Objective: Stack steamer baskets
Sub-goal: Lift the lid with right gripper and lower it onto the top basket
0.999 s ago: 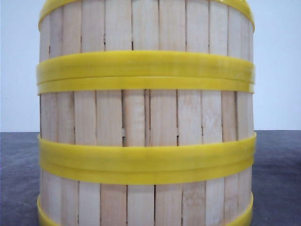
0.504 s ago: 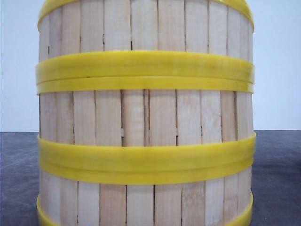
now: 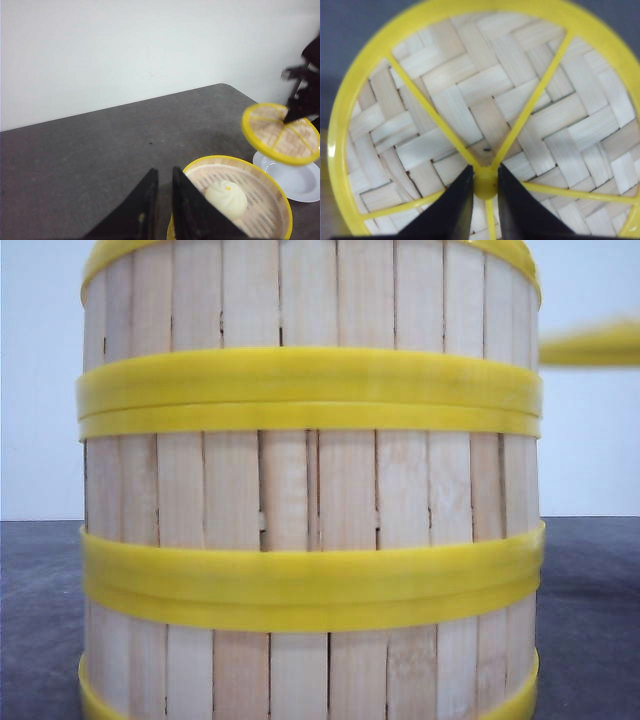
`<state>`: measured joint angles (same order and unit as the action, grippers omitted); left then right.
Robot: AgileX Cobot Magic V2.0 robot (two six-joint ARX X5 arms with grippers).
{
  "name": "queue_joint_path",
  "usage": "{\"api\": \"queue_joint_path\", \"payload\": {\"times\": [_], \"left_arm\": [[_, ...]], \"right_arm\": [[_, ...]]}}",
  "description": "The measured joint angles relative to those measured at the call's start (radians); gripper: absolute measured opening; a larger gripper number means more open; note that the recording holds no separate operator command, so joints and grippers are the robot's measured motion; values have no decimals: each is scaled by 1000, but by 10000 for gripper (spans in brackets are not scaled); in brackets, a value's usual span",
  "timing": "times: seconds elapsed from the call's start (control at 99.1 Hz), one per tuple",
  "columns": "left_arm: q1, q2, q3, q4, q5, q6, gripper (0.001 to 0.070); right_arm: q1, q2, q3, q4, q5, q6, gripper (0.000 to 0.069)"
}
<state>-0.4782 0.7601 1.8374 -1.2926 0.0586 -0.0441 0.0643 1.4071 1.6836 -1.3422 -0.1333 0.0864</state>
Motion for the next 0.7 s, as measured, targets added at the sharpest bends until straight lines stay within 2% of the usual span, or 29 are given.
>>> {"api": "queue_joint_path", "payload": {"times": [0.182,0.313,0.454,0.696], "left_arm": [[0,0,0,16,0,0,24],[0,0,0,33,0,0,24],[0,0,0,33,0,0,24],[0,0,0,11,0,0,24]], "right_arm": [[133,0,194,-7,-35,24,53],[231,8,273,-8,-129,56,53],[337,41,286,-8,-205,82,53],[520,139,286,-8,-212,107,53]]}}
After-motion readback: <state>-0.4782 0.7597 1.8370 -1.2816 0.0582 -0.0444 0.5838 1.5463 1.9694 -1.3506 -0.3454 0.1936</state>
